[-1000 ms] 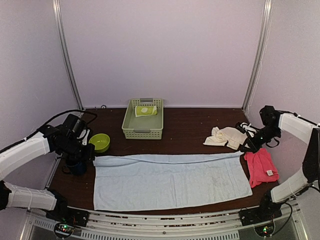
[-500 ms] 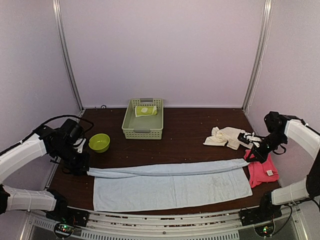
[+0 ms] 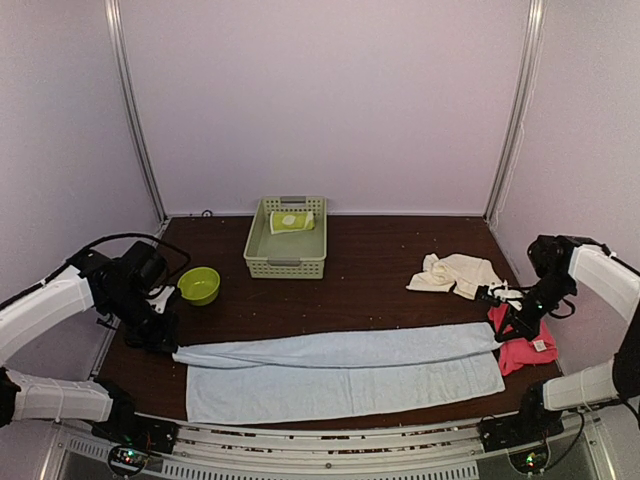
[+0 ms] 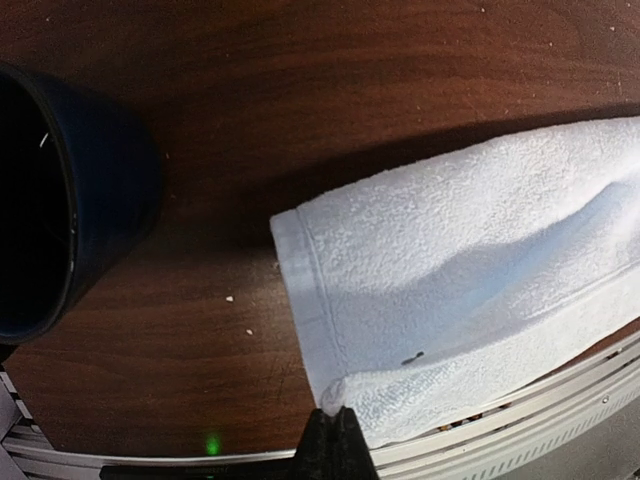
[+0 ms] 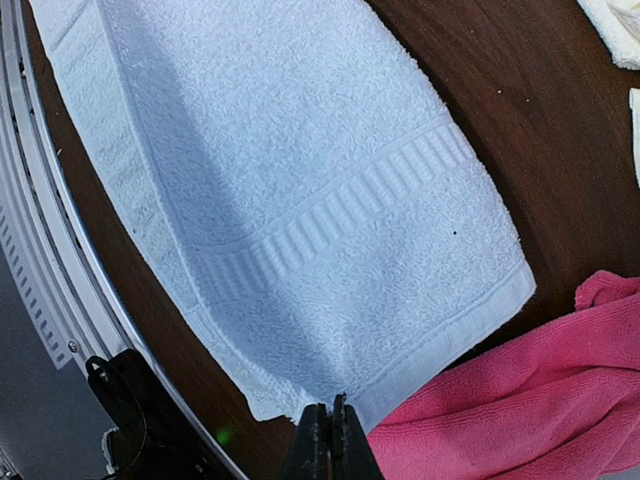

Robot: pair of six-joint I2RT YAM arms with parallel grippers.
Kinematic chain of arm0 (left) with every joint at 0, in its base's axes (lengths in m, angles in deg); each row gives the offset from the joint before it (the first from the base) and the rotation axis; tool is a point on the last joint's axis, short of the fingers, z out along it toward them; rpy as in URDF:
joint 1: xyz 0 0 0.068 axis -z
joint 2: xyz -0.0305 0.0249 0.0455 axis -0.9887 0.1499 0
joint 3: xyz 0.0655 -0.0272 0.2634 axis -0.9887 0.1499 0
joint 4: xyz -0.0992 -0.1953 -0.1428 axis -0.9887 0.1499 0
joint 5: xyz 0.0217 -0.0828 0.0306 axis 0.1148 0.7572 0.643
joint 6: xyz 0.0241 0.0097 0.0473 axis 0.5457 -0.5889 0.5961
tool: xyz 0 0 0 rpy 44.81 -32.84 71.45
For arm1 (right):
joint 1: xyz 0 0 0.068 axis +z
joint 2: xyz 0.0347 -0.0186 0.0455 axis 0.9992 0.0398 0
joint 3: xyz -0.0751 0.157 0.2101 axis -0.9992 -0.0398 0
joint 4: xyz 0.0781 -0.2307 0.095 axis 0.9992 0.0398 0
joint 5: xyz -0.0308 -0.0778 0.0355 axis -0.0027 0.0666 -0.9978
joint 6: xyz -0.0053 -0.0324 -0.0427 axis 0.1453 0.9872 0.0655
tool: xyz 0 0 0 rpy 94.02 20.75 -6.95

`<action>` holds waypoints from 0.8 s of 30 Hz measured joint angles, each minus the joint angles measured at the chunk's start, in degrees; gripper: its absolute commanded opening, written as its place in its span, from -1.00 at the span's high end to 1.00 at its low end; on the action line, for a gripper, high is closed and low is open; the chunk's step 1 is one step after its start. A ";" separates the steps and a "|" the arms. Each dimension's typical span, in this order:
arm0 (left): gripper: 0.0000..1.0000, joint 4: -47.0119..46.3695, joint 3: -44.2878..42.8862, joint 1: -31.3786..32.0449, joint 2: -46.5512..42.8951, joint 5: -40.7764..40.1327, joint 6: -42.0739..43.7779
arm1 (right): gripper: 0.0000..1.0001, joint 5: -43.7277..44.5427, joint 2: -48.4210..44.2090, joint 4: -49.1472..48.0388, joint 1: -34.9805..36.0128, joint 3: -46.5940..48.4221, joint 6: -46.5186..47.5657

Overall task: Roll the towels
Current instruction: Fold the towel at the center of the board.

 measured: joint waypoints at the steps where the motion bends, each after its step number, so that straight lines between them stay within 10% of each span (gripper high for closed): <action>1: 1.00 0.46 0.00 0.00 0.13 0.59 0.37 | 1.00 0.24 -0.13 0.50 0.00 -0.09 0.44; 24: 1.00 6.91 0.72 1.49 3.37 7.87 3.37 | 1.00 5.51 -2.27 5.64 -0.02 -6.58 9.09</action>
